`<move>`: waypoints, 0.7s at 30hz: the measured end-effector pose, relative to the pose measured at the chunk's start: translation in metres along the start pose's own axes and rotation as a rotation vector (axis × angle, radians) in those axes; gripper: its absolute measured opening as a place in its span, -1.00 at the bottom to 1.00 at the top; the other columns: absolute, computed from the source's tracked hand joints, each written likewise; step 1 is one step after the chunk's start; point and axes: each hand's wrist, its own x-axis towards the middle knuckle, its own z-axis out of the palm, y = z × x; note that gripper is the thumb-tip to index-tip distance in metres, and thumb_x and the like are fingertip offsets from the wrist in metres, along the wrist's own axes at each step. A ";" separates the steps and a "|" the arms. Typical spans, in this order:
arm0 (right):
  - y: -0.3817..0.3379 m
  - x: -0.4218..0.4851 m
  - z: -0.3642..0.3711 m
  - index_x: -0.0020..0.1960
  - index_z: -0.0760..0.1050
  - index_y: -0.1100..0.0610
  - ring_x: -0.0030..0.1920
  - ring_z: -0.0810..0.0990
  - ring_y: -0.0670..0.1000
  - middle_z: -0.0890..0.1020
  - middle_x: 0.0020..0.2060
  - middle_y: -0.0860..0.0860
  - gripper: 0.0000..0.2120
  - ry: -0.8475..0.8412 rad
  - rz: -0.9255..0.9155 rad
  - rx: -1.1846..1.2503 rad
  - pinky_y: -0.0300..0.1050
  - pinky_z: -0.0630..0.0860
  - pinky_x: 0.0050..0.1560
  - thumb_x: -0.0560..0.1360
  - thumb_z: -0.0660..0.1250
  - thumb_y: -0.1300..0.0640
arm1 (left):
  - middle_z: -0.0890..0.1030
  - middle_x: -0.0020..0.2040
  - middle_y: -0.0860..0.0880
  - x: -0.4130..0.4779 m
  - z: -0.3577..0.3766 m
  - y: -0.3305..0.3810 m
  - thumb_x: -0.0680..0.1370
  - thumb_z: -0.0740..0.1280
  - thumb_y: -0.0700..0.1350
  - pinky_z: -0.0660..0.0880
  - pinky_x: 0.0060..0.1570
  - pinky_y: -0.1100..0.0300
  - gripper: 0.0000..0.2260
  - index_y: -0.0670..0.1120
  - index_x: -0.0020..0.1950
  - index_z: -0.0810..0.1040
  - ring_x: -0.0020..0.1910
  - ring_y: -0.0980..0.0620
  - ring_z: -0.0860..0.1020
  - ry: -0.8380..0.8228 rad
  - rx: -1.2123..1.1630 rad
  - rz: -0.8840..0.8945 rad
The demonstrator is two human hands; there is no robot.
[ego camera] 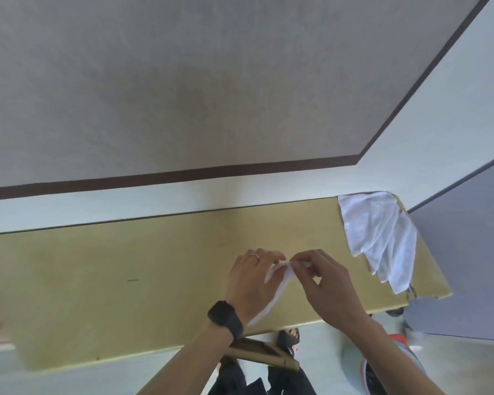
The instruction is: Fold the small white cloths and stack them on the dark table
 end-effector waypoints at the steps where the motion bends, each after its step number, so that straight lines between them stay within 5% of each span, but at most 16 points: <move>1: -0.003 -0.002 0.009 -0.06 0.59 -0.05 -0.11 0.60 -0.15 0.62 -0.13 -0.21 -0.89 -0.019 0.002 0.005 -0.42 0.45 -0.12 0.56 0.36 0.16 | 0.63 -0.08 0.16 -0.006 -0.004 -0.010 0.57 0.23 0.08 0.38 -0.08 0.24 -0.85 0.11 0.03 0.56 -0.10 0.09 0.52 0.009 0.017 0.015; 9: -0.010 0.005 0.031 -0.04 0.55 -0.09 -0.08 0.58 -0.15 0.59 -0.10 -0.23 -0.86 -0.004 0.021 -0.037 -0.42 0.43 -0.11 0.58 0.33 0.15 | 0.67 -0.22 0.12 -0.039 -0.036 -0.078 0.56 0.22 -0.02 0.33 -0.06 0.26 -0.77 0.03 0.10 0.64 -0.18 0.05 0.54 -0.040 0.194 0.046; 13: 0.004 0.003 0.029 0.09 0.55 -0.07 -0.07 0.57 -0.18 0.55 -0.04 -0.18 -0.86 0.018 0.026 -0.107 -0.43 0.42 -0.10 0.60 0.29 0.14 | 0.69 -0.19 0.10 -0.044 -0.055 -0.099 0.57 0.18 0.00 0.48 -0.09 0.20 -0.72 0.01 0.10 0.66 -0.18 0.03 0.61 -0.094 0.249 0.036; 16: 0.020 0.000 0.030 0.20 0.58 0.01 -0.15 0.55 -0.14 0.51 -0.01 -0.12 -0.80 -0.005 -0.015 -0.263 -0.28 0.45 -0.08 0.60 0.29 0.13 | 0.70 -0.17 0.06 -0.044 -0.071 -0.112 0.58 0.16 0.04 0.53 -0.16 0.18 -0.70 -0.01 0.05 0.67 -0.19 -0.01 0.64 -0.108 0.254 -0.005; 21: 0.035 0.017 0.033 0.09 0.62 0.05 -0.19 0.61 0.04 0.57 -0.04 -0.06 -0.87 -0.044 -0.080 -0.440 -0.05 0.56 -0.15 0.59 0.32 0.14 | 0.69 -0.01 0.00 -0.018 -0.095 -0.123 0.62 0.30 -0.02 0.46 -0.05 0.15 -0.80 -0.05 0.09 0.68 -0.04 -0.05 0.61 -0.124 0.231 -0.113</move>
